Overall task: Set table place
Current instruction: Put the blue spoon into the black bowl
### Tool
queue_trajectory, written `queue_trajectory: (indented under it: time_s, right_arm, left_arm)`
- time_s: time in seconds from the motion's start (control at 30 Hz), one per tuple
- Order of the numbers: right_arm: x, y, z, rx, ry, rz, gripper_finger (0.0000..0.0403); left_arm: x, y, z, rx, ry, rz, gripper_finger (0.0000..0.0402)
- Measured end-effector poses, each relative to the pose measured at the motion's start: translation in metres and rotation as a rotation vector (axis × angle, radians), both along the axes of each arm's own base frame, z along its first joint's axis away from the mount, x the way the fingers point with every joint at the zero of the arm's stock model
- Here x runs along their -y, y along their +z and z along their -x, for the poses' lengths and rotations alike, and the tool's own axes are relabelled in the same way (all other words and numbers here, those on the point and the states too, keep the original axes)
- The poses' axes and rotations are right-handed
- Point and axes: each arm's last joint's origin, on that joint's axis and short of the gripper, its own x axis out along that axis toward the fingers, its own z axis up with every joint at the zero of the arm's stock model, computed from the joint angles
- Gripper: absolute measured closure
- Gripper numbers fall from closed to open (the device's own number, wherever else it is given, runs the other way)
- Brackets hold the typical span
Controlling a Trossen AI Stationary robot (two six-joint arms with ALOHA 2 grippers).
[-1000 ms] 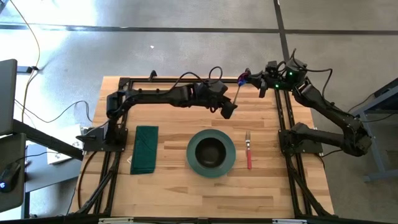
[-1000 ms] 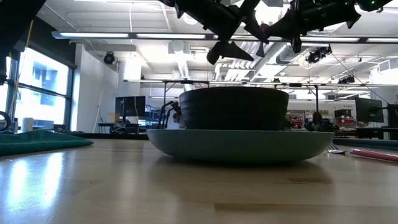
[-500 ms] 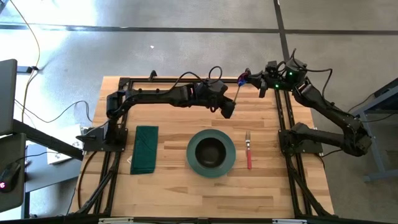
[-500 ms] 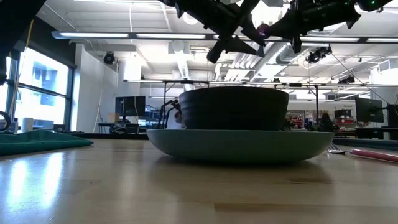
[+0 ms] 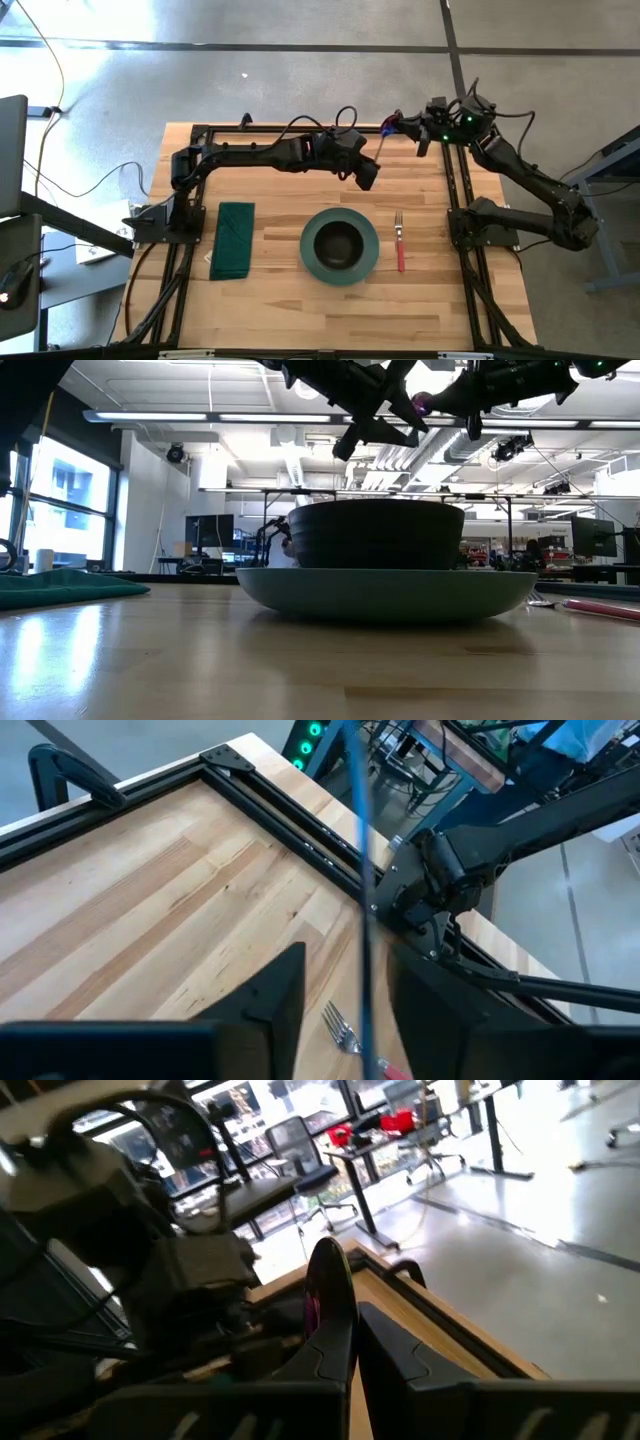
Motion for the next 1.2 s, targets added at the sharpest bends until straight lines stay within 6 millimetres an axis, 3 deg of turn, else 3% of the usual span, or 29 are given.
queue_trajectory:
  time_s: [0.13,0.23,0.43,1.2]
  right_arm:
    - [-0.0039,0.0029,-0.0039,0.024,0.028,0.010,0.0403]
    - [-0.0045,0.0020,-0.0044,0.017,0.031,0.003,0.0403]
    - [-0.0044,0.0008,-0.0043,0.008,0.027,-0.006,0.0403]
    - [-0.0040,-0.0057,-0.0035,-0.049,-0.009,-0.038,0.0403]
  left_arm:
    - [0.0002,0.0000,0.0000,0.000,-0.007,0.001,0.0244]
    - [0.0004,-0.0001,0.0001,-0.002,-0.011,0.003,0.0253]
    - [0.0015,-0.0005,-0.0001,-0.003,-0.052,0.010,0.0385]
    - [0.0041,-0.0046,0.0019,-0.059,-0.037,0.013,0.0401]
